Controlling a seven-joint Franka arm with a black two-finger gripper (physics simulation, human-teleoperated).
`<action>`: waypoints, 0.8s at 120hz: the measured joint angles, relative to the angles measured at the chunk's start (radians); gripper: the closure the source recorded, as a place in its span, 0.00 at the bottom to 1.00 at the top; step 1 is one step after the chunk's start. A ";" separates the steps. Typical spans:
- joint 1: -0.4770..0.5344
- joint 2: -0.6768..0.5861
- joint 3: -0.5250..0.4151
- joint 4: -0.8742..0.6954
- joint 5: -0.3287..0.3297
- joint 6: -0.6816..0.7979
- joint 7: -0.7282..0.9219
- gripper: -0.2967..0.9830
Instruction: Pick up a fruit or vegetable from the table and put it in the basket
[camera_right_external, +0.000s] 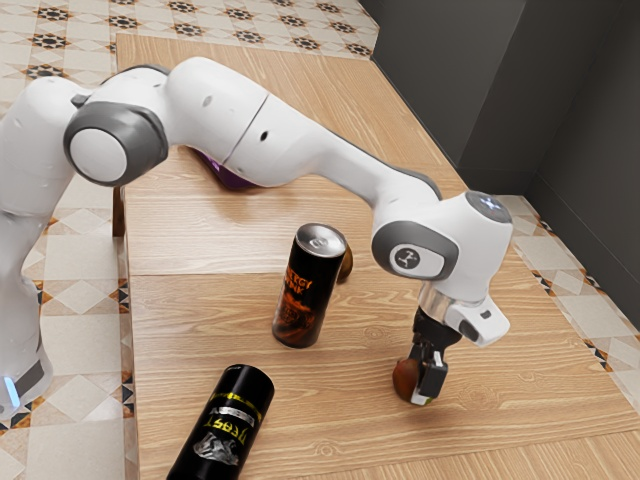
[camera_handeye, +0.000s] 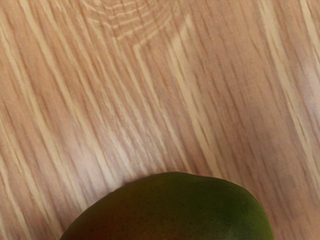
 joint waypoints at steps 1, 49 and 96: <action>0.000 0.000 0.000 0.000 0.000 0.000 0.000 0.25; 0.005 0.004 0.006 -0.002 -0.019 0.001 0.000 0.34; 0.003 0.004 0.007 0.080 -0.001 -0.096 -0.007 0.45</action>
